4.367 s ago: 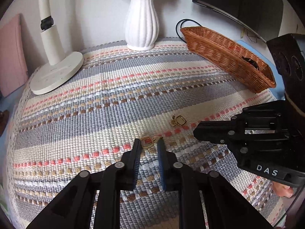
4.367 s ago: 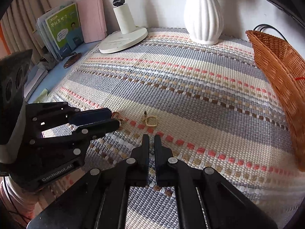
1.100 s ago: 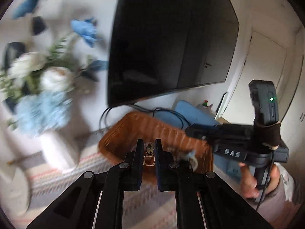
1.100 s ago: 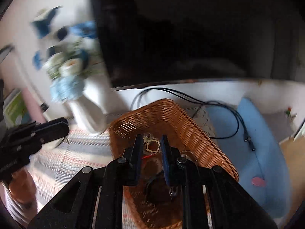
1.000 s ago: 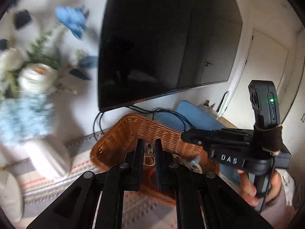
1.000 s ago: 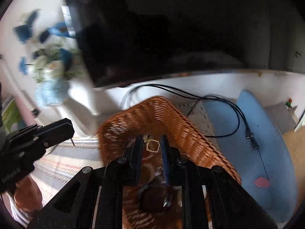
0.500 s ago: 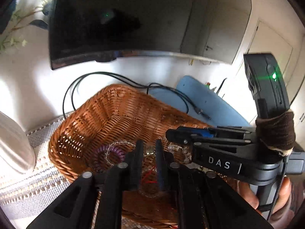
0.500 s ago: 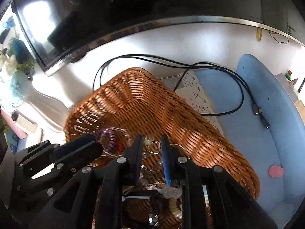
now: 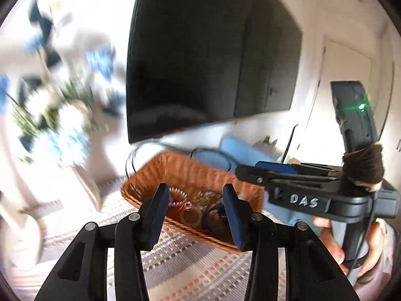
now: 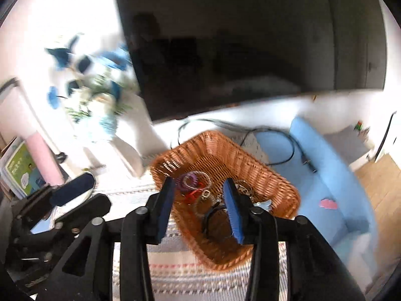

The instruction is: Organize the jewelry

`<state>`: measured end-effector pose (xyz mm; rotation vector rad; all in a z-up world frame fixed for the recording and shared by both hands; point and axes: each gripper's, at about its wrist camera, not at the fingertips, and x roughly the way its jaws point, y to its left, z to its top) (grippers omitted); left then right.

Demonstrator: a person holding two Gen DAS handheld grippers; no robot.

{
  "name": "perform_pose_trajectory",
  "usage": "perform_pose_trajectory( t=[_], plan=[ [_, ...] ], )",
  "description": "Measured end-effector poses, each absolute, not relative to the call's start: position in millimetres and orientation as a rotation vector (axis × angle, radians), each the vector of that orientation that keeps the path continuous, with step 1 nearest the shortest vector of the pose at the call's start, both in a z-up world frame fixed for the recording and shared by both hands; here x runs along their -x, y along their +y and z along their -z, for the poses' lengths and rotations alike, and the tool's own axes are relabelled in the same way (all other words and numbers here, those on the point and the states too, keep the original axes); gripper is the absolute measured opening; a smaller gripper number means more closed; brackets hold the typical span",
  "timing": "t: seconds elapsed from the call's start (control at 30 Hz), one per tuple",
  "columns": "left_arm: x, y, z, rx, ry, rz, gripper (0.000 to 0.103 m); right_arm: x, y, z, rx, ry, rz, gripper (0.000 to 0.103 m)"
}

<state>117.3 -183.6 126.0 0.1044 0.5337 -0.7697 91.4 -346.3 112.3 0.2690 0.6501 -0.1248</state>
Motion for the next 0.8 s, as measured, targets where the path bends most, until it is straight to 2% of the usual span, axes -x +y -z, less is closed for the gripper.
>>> perform_pose_trajectory(
  t=[0.03,0.1,0.13,0.4,0.47,0.8],
  plan=[
    [-104,-176,-134,-0.105,0.513,0.76,0.052,-77,-338,-122,-0.253,0.626,0.134,0.048],
    [-73,-163,-151,-0.109,0.474,0.699,0.075,-52,-325,-135,-0.237,0.594,0.152,0.058],
    [-56,-155,-157,-0.108,0.456,0.654,0.077,-37,-318,-141,-0.232,0.58,0.163,0.063],
    [12,-126,-158,-0.075,0.436,0.533,0.077,37,-281,-156,-0.212,0.536,0.191,0.065],
    [17,-125,-151,-0.072,0.442,0.516,0.077,50,-274,-154,-0.199,0.529,0.212,0.07],
    [61,-125,-128,-0.152,0.445,0.455,0.077,74,-272,-131,-0.196,0.564,0.264,0.07]
  ],
)
